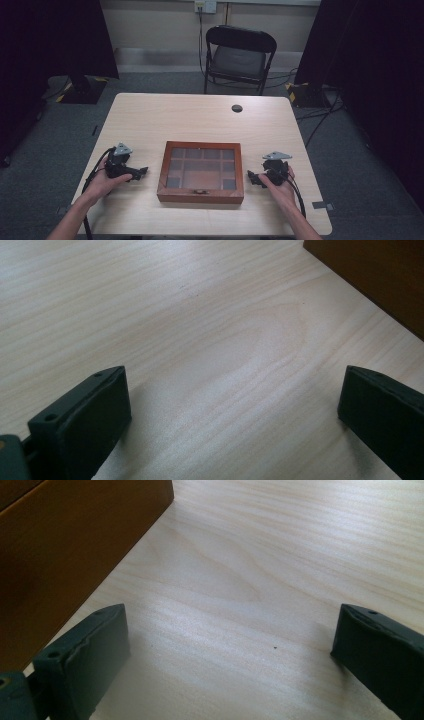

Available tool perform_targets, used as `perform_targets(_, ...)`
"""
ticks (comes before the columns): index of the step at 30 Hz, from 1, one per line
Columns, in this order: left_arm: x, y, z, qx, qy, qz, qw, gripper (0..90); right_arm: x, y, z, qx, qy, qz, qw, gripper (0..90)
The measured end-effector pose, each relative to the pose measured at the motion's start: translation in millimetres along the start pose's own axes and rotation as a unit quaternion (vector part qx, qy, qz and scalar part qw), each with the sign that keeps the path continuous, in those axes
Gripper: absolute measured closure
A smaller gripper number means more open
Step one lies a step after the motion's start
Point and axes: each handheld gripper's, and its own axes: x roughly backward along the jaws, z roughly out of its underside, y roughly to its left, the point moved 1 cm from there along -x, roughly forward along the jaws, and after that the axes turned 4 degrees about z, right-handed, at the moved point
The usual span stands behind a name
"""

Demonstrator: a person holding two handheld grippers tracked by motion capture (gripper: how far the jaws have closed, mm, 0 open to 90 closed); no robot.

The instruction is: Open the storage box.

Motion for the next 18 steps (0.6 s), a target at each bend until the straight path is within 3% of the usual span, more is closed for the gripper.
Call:
perform_targets(6, 0.0, 0.0, 0.0, 0.000, 0.000, 0.000, 1.0000, 0.0, 0.4, 0.2, -1.2, -0.001, 0.005, 0.001, 1.0000, 2.9)
perform_targets(8, -0.1, 0.0, 0.0, 0.001, -0.001, 0.000, 1.0000, 0.0, 3.0, -1.1, -3.1, -0.005, -0.004, -0.001, 1.0000, 21.8)
perform_targets(11, 0.0, 0.0, 0.0, 0.000, 0.000, 0.000, 1.0000, 0.0, 6.1, -3.5, -5.7, -0.013, 0.004, -0.001, 0.9999, 20.9)
perform_targets(18, 0.0, 0.0, 0.0, 0.000, 0.000, 0.000, 1.0000, 0.0, 22.3, -3.9, -20.3, -0.025, -0.023, -0.040, 0.9986, 31.2)
